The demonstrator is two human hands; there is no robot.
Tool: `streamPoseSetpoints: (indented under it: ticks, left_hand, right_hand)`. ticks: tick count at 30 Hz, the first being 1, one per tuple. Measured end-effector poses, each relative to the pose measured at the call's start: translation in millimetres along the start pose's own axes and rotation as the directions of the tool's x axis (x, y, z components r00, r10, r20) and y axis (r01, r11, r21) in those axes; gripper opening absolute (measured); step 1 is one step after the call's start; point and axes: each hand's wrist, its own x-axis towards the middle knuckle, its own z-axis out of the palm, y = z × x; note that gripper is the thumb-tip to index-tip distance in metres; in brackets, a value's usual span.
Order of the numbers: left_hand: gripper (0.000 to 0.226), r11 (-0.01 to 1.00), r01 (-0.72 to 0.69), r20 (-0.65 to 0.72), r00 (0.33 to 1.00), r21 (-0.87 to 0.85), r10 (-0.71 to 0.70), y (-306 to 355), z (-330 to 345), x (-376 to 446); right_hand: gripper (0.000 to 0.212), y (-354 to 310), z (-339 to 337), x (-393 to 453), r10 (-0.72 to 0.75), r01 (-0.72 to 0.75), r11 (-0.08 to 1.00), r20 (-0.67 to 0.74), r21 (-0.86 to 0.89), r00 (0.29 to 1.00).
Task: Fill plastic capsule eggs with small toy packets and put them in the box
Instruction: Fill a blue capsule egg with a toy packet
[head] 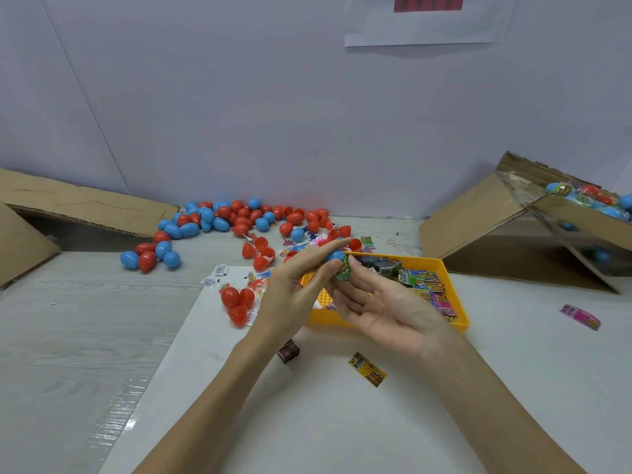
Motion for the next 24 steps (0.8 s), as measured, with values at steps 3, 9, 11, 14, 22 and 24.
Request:
streamPoseSetpoints:
  ticks: [3, 9, 11, 14, 22, 24]
  left_hand:
    - [0.035, 1.0, -0.007, 0.01, 1.0, 0.022, 0.007, -1.3, -0.7, -0.5]
    - [0.032, 0.999, 0.004, 0.005, 1.0, 0.054, -0.004, -5.7, 2.2, -0.1]
    - [0.031, 0.999, 0.006, 0.004, 1.0, 0.042, -0.006, -5.9, 2.8, -0.6]
    - [0.03, 1.0, 0.014, 0.001, 1.0, 0.019, -0.014, -4.6, 3.7, -2.0]
    - [0.027, 0.999, 0.006, -0.017, 1.0, 0.032, -0.005, -0.8, 5.8, -2.8]
    - [0.028, 0.998, -0.009, -0.018, 1.0, 0.055, 0.01, 0.9, 7.3, -3.1]
  right_hand:
    - [0.026, -1.0, 0.0, -0.1, 0.007, -0.007, 1.0, -0.017, 0.009, 1.0]
    - [0.043, -1.9, -1.4, 1.3, 0.006, -0.005, 1.0, -0.047, 0.014, 0.999]
    - [0.042, -1.3, -1.5, 1.6, -0.007, 0.007, 1.0, -0.047, 0.004, 0.999]
    - [0.043, -0.7, -2.9, 2.3, -0.005, 0.005, 1.0, -0.052, 0.001, 0.999]
    - [0.039, 1.0, -3.7, 4.5, -0.021, 0.02, 1.0, -0.068, -0.01, 0.997]
    - [0.039, 0.6, -3.1, 5.5, -0.048, 0.045, 0.998, -0.07, -0.038, 0.996]
